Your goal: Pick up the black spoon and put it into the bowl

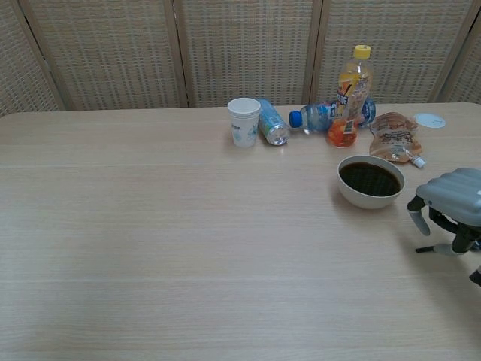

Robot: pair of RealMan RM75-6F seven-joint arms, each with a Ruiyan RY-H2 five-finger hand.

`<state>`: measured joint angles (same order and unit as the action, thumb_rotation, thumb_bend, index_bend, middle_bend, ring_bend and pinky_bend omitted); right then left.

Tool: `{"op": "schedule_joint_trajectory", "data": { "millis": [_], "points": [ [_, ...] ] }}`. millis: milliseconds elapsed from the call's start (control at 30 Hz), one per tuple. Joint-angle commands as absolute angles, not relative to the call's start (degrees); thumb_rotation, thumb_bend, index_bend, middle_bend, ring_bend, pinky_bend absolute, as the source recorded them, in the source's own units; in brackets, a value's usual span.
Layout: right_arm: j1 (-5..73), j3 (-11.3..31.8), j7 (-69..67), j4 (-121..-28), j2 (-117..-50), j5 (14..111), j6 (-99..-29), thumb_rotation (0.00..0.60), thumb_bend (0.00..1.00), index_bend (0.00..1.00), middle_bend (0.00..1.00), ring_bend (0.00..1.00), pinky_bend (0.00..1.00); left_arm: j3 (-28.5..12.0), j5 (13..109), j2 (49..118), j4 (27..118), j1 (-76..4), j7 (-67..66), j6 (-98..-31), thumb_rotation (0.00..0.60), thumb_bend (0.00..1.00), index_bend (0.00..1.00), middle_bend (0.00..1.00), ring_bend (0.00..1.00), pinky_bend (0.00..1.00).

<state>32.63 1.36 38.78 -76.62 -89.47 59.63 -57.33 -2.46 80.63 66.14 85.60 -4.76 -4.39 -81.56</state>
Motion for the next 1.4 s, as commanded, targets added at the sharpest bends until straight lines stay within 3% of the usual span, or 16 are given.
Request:
{"op": "schedule_joint_trajectory", "data": {
  "millis": [33,1400],
  "points": [
    [32.8,1.5,39.1,-76.0,-90.1,59.3,-57.0,0.6,0.46,0.57,0.91,0.97,1.0,-2.4,80.6,66.1,85.5,-4.7,-4.2,-81.5,0.6,0.32,0.0,0.0,0.0,0.0],
    [33.0,1.4,41.2,-70.1,-93.8,56.7,-54.1,0.6,0.49,0.57,0.91,0.97,1.0,-2.3,80.4,66.5,84.4,-4.5,-3.3,-81.1,0.6,0.32,0.0,0.0,0.0,0.0]
  ]
}}
